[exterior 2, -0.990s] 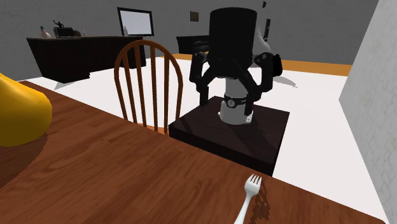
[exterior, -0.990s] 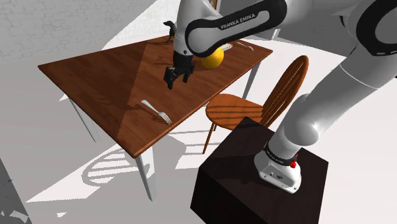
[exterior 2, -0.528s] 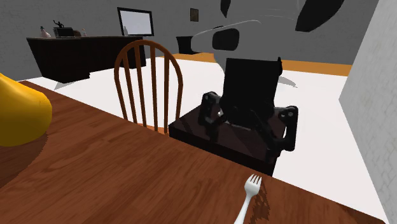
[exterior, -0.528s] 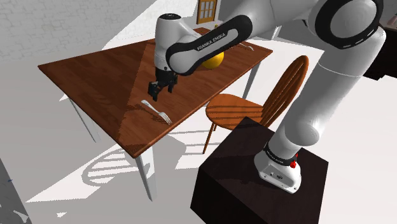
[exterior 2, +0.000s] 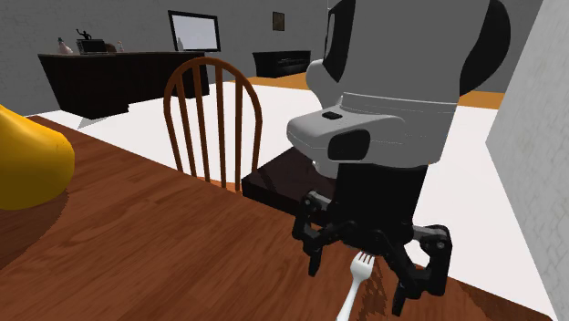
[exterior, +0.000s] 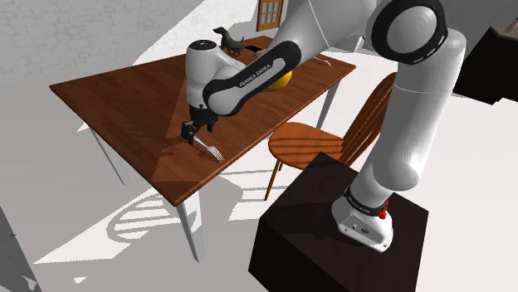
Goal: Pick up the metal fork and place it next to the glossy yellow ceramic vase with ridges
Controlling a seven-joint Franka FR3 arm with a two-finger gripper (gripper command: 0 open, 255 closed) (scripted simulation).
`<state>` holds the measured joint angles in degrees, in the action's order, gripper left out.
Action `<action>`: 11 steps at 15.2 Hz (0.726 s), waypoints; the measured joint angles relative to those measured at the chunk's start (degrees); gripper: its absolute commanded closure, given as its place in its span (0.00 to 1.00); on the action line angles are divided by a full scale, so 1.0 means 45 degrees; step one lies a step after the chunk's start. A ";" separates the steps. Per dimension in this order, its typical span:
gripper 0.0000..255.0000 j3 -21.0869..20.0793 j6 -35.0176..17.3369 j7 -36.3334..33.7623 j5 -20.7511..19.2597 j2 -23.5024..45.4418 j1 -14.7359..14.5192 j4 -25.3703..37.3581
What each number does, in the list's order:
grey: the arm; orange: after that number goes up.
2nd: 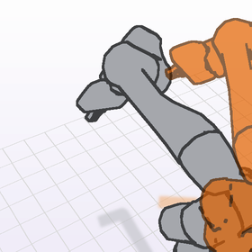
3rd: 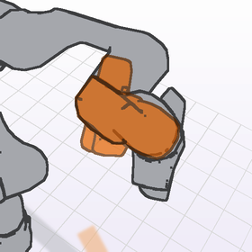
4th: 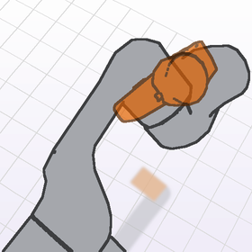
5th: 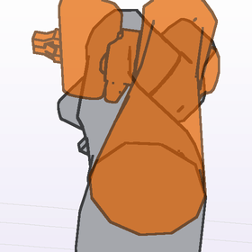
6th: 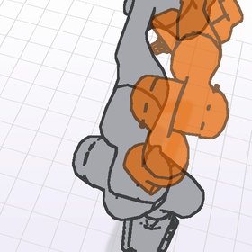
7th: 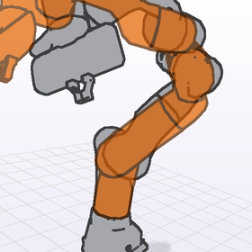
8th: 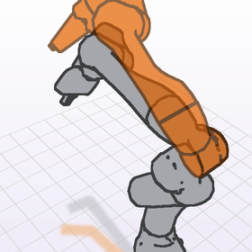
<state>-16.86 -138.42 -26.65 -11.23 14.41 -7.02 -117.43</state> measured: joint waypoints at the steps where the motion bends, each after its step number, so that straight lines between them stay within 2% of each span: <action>1: 0.00 0.0029 -0.0117 -0.0012 -0.0056 0.0112 0.0002 -0.0011; 4: 0.00 0.0122 -0.0518 -0.0158 -0.0274 0.0501 -0.0051 -0.0048; 10: 0.00 0.0144 -0.0613 -0.0197 -0.0327 0.0591 -0.0068 -0.0052; 11: 1.00 0.0144 -0.0613 -0.0197 -0.0327 0.0591 -0.0068 -0.0052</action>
<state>-16.22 -141.18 -27.53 -12.70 17.07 -7.32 -117.66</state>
